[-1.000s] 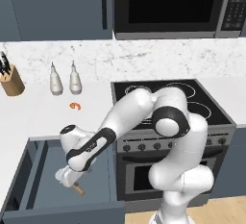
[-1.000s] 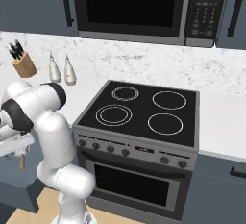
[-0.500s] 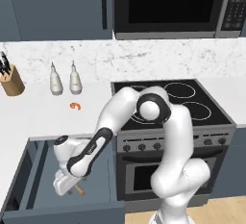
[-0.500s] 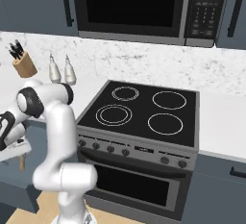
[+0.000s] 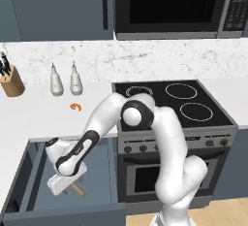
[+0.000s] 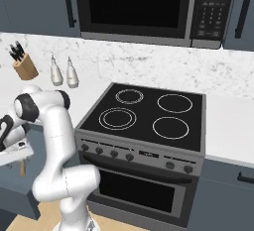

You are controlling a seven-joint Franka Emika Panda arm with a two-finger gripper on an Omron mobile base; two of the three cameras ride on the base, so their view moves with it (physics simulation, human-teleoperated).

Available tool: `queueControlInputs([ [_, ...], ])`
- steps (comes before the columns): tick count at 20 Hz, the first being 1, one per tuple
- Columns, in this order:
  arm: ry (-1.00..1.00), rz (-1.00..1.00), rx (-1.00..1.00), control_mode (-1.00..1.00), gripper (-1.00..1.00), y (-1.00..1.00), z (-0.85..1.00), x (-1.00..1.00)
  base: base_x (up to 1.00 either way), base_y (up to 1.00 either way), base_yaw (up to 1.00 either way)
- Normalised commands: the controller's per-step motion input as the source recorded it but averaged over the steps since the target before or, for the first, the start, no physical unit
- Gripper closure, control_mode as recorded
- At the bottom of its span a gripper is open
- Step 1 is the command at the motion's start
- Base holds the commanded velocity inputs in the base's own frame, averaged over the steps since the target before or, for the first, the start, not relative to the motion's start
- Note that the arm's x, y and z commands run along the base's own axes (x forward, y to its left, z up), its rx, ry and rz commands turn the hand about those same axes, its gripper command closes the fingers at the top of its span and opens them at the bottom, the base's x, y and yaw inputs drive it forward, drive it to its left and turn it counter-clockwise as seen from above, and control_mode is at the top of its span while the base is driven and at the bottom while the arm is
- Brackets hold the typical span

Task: Pick the pizza cutter from the drawer and place it on the counter.

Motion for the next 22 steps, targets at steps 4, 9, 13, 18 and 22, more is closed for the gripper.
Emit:
queueControlInputs([
  [4,0.09,0.00,-0.04,-1.00,-1.00,0.00,-0.55,0.18,0.00,0.00,0.00],
  [9,0.07,0.00,-0.03,-1.00,1.00,-0.01,-0.50,0.26,0.00,0.00,0.00],
  [13,0.04,0.00,-0.01,-1.00,1.00,-0.26,-0.42,0.07,0.00,0.00,0.00],
  [18,0.00,0.03,-0.02,-1.00,1.00,-0.19,-0.25,0.02,0.00,0.00,0.00],
  [22,-0.07,0.01,0.06,-1.00,1.00,-0.25,0.26,-0.02,0.00,0.00,0.00],
])
